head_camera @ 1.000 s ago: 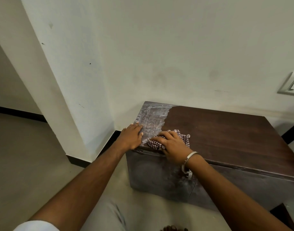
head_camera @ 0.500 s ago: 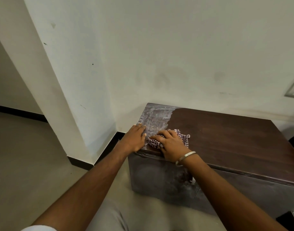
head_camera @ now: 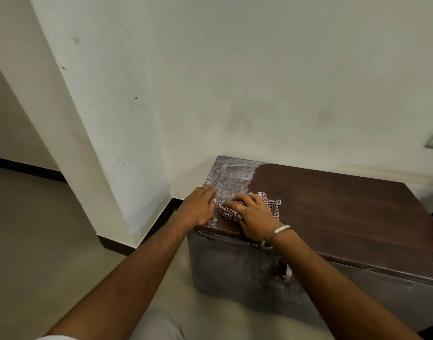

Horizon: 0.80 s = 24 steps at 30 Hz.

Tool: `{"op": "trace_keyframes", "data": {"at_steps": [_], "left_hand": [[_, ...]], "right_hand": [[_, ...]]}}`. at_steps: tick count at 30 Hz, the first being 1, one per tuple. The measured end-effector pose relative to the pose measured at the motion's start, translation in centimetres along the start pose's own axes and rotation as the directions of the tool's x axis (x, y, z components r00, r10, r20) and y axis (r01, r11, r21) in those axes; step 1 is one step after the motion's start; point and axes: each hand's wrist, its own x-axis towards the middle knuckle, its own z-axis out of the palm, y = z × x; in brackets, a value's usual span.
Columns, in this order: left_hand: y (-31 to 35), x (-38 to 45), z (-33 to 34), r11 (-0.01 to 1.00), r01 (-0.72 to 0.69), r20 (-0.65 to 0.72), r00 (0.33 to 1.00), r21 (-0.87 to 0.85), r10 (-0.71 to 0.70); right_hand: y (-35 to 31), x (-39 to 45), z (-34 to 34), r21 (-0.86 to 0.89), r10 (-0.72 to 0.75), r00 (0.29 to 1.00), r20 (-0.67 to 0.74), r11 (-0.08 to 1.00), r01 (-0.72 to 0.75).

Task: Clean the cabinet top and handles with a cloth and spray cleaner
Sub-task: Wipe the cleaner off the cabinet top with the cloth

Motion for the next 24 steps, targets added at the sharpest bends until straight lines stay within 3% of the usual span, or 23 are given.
{"op": "trace_keyframes", "data": {"at_steps": [4, 11, 18, 24], "left_hand": [[0.3, 0.4, -0.1, 1.0, -0.004, -0.014, 1.0, 0.007, 0.004], [0.1, 1.6, 0.3, 1.0, 0.0, -0.017, 1.0, 0.013, 0.0], [-0.1, 2.7, 0.5, 1.0, 0.006, 0.003, 1.0, 0.021, -0.006], [0.1, 2.7, 0.1, 1.0, -0.004, -0.003, 1.0, 0.031, 0.004]], "right_hand": [[1.5, -0.9, 0.0, -0.002, -0.064, 0.998, 0.02, 0.998, 0.065], [1.8, 1.0, 0.1, -0.011, 0.045, 0.999, 0.022, 0.999, -0.044], [3.0, -0.3, 0.2, -0.017, -0.062, 0.998, -0.013, 0.998, 0.062], [2.9, 2.3, 0.2, -0.05, 0.045, 0.999, 0.014, 0.998, -0.045]]}}
